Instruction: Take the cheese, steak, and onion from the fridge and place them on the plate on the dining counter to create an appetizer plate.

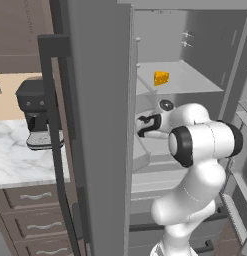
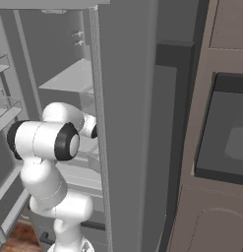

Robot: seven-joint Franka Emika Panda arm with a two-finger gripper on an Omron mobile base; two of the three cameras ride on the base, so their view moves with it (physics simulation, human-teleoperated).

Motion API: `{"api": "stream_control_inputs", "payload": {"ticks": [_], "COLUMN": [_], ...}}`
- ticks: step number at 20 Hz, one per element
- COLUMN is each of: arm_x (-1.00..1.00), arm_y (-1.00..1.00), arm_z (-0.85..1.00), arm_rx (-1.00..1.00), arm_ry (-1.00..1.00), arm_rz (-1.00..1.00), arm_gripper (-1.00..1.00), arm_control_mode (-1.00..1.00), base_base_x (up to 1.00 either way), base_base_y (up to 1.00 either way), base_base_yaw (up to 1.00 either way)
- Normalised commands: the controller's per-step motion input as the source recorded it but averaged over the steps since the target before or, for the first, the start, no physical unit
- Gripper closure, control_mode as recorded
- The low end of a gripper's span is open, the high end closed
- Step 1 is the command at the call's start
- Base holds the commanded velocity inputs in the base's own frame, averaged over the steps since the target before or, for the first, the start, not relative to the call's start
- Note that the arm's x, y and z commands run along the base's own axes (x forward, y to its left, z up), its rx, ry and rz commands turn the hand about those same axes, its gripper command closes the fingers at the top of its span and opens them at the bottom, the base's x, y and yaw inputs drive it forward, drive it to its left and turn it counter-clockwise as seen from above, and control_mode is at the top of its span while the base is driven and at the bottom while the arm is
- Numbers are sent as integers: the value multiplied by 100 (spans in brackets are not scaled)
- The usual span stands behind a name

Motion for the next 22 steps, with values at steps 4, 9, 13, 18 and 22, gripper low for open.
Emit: {"api": "stream_control_inputs", "payload": {"ticks": [4, 9, 13, 18, 22], "arm_x": [34, 36, 24, 5, 8], "arm_y": [-3, -3, -3, -2, 0], "arm_z": [-16, -18, -21, -27, -31], "arm_rx": [0, 0, 0, 0, 0], "arm_ry": [0, 0, 0, 0, 0], "arm_rz": [0, 0, 0, 0, 0], "arm_gripper": [-100, -100, -100, -100, -100], "arm_control_mode": [-100, -100, -100, -100, -100], "base_base_x": [0, 0, 0, 0, 0], "base_base_y": [0, 0, 0, 0, 0], "base_base_yaw": [0, 0, 0, 0, 0]}}
